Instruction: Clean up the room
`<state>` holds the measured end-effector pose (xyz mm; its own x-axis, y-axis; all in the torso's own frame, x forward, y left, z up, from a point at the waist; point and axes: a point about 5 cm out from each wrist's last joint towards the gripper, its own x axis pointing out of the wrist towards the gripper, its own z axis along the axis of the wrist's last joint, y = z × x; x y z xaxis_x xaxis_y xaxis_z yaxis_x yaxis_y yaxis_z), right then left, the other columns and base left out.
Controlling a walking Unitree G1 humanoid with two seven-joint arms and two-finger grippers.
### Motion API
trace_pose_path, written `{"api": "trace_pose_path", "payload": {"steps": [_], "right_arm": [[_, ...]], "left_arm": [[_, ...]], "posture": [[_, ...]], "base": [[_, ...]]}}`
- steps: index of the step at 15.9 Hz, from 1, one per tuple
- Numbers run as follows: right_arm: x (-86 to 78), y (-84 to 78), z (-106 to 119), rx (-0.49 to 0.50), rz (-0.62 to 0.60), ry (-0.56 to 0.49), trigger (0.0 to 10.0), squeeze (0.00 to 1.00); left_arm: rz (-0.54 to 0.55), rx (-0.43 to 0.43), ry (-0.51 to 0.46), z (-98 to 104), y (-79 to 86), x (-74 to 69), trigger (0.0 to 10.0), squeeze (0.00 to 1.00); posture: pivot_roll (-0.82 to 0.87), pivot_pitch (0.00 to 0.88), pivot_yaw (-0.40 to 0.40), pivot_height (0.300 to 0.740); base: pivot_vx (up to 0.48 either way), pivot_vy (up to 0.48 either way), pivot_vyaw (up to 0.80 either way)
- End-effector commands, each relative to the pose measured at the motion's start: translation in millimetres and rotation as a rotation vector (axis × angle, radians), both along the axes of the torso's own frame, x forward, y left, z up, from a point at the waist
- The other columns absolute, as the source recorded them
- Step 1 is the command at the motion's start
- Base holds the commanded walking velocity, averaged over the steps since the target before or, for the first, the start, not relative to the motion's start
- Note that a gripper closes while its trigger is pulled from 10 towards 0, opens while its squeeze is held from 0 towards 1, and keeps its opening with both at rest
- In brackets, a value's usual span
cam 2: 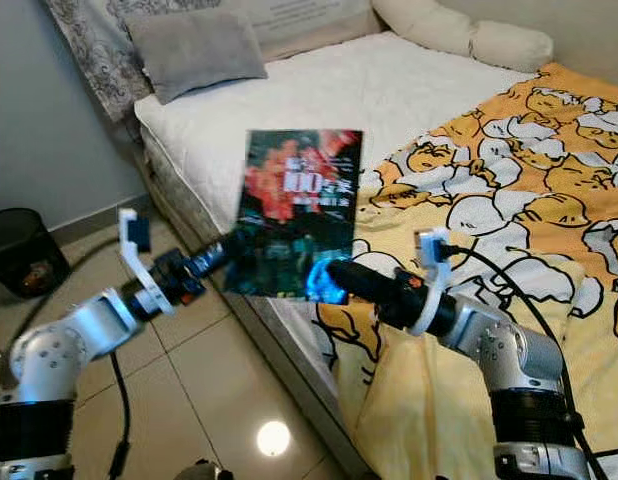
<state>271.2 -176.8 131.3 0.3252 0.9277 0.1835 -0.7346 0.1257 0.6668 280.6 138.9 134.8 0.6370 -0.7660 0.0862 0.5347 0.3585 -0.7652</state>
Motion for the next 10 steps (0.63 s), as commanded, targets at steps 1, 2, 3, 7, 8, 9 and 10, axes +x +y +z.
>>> {"api": "trace_pose_path", "payload": {"steps": [1, 2, 3, 7, 8, 9, 10], "right_arm": [[-1.5, 4.1, 12, 0.043, 0.032, -0.051, 0.0, 0.00], [-2.2, 4.3, 12, 0.043, 0.035, -0.052, 0.0, 0.00], [-3.2, 4.1, 13, 0.042, 0.033, -0.054, 0.0, 0.00], [-7.7, 5.0, 11, 0.026, 0.035, -0.042, 0.0, 0.00], [-8.3, 4.7, 10, 0.025, 0.035, -0.039, 0.0, 0.00], [-8.8, 4.9, 10, 0.024, 0.036, -0.037, 0.0, 0.00], [-9.2, 4.9, 10, 0.022, 0.039, -0.037, 0.0, 0.00]], "left_arm": [[0.001, 0.011, 0.016, -1, -1.6, 0.9, 0.0, 0.00], [-0.002, 0.003, 0.014, 0, -2.5, 0.4, 0.0, 0.00], [-0.011, 0.002, -0.028, 3, -4.9, -2.1, 0.0, 0.00], [-0.062, -0.025, -0.039, 2, -9.6, -11.7, 0.0, 0.00], [-0.072, -0.048, -0.026, 2, -11.3, -13.3, 0.0, 0.00], [-0.073, -0.048, -0.033, 2, -12.3, -13.9, 0.0, 0.00], [-0.074, -0.050, -0.041, 3, -12.9, -14.2, 0.0, 0.00]], "posture": [[0.02, 0.000, 0.085, 0.740], [0.02, 0.000, 0.088, 0.740], [0.02, 0.000, 0.089, 0.740], [0.02, 0.000, 0.090, 0.740], [0.02, 0.000, 0.089, 0.740], [0.02, 0.000, 0.088, 0.740], [0.02, 0.000, 0.089, 0.740]], "base": [[0.000, 0.000, 0.00], [0.000, 0.000, 0.00], [0.000, 0.000, 0.00], [0.000, 0.000, 0.00], [0.000, 0.000, 0.00], [0.000, 0.000, 0.00], [0.000, 0.000, 0.00]]}}
